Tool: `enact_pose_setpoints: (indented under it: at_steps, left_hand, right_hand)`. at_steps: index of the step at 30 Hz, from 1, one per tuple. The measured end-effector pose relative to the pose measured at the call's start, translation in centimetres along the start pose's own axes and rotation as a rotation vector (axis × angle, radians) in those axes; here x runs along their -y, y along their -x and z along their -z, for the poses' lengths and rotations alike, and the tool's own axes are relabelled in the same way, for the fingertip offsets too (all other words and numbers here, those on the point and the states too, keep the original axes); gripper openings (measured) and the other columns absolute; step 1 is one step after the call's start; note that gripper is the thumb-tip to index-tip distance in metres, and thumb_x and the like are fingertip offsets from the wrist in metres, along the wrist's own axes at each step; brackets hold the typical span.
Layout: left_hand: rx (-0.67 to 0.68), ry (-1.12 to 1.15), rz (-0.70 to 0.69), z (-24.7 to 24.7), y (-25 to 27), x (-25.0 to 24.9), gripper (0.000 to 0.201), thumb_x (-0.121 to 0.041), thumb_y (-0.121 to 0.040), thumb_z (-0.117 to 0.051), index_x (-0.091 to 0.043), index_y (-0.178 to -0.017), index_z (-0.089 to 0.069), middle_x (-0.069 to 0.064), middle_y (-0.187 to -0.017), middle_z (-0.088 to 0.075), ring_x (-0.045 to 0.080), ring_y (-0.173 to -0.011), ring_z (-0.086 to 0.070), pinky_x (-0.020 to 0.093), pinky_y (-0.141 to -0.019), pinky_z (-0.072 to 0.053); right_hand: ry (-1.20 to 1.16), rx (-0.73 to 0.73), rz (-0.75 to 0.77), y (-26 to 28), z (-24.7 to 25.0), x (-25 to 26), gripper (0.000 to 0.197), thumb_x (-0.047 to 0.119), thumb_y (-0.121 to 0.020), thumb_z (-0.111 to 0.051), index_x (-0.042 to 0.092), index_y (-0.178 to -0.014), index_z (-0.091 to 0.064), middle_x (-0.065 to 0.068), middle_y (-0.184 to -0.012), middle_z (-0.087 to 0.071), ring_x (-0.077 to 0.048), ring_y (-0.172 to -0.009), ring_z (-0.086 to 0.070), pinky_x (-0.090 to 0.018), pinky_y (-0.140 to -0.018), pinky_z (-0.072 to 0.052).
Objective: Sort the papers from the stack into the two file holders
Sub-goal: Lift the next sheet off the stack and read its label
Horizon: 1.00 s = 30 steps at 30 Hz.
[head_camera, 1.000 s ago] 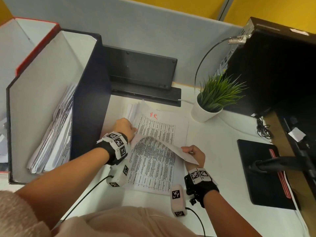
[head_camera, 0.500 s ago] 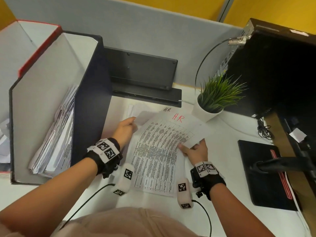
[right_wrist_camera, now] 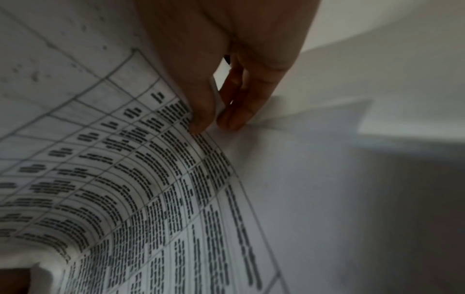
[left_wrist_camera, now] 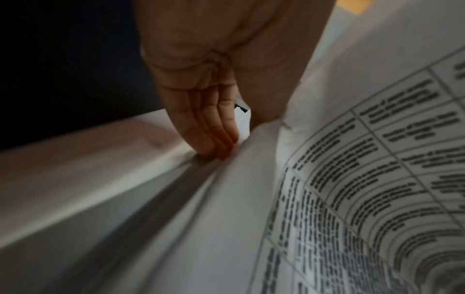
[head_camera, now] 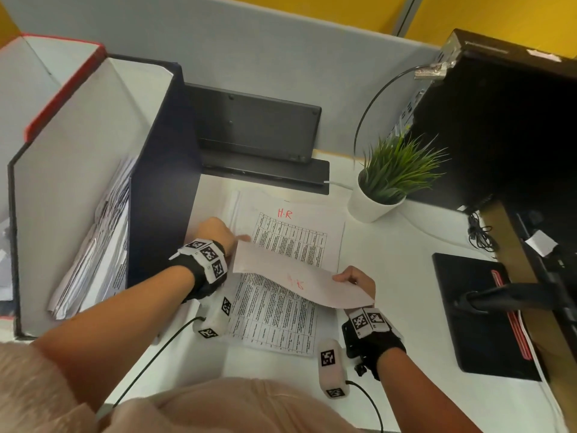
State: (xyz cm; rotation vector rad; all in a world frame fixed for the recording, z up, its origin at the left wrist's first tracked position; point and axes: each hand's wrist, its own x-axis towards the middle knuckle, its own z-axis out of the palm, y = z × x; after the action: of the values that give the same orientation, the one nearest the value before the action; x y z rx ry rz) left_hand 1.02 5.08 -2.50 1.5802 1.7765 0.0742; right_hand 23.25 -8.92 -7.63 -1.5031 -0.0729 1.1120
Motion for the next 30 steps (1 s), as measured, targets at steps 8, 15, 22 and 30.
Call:
enact_pose_setpoints:
  at_steps: [8,15,22,30]
  left_hand:
    - [-0.015,0.02,-0.076,0.1,0.8,-0.8,0.027,-0.017,-0.081,-0.071,0.008,-0.09,-0.067,0.019,-0.092,-0.067,0.031,-0.087,-0.065,0.029,-0.069,-0.048]
    - [-0.194,0.024,-0.365,-0.3,2.1,0.3,0.02,0.002,-0.087,-0.052,-0.002,-0.09,-0.071,0.013,-0.093,-0.067,0.03,-0.085,-0.063,0.035,-0.075,-0.053]
    - [-0.055,0.617,-0.385,-1.0,2.7,0.6,0.022,-0.001,-0.093,-0.046,-0.013,-0.084,-0.06,0.009,-0.088,-0.065,0.024,-0.082,-0.06,0.035,-0.077,-0.05]
    - [0.153,0.713,-0.171,-0.9,1.9,0.6,0.026,0.005,-0.09,-0.037,0.009,-0.101,-0.06,0.022,-0.09,-0.06,0.029,-0.081,-0.057,0.041,-0.078,-0.05]
  right_hand:
    - [0.081,0.04,0.124,-0.1,0.0,-0.1,0.044,-0.012,-0.064,-0.052,0.014,-0.029,-0.05,0.006,-0.036,-0.047,-0.008,-0.037,-0.046,-0.012,-0.037,-0.036]
    - [-0.077,0.017,0.044,0.1,-0.4,0.4,0.047,-0.017,-0.073,-0.042,0.009,-0.034,-0.048,-0.002,-0.046,-0.054,-0.014,-0.041,-0.052,-0.015,-0.039,-0.042]
    - [0.334,0.021,0.356,0.3,-0.2,0.7,0.044,-0.029,-0.077,-0.041,0.011,-0.057,-0.042,-0.001,-0.049,-0.043,0.002,-0.04,-0.045,-0.007,-0.043,-0.037]
    - [0.397,-0.024,0.392,0.9,-0.5,0.8,0.047,-0.004,-0.065,-0.079,-0.001,-0.108,-0.06,-0.007,-0.1,-0.065,-0.017,-0.087,-0.061,-0.02,-0.076,-0.047]
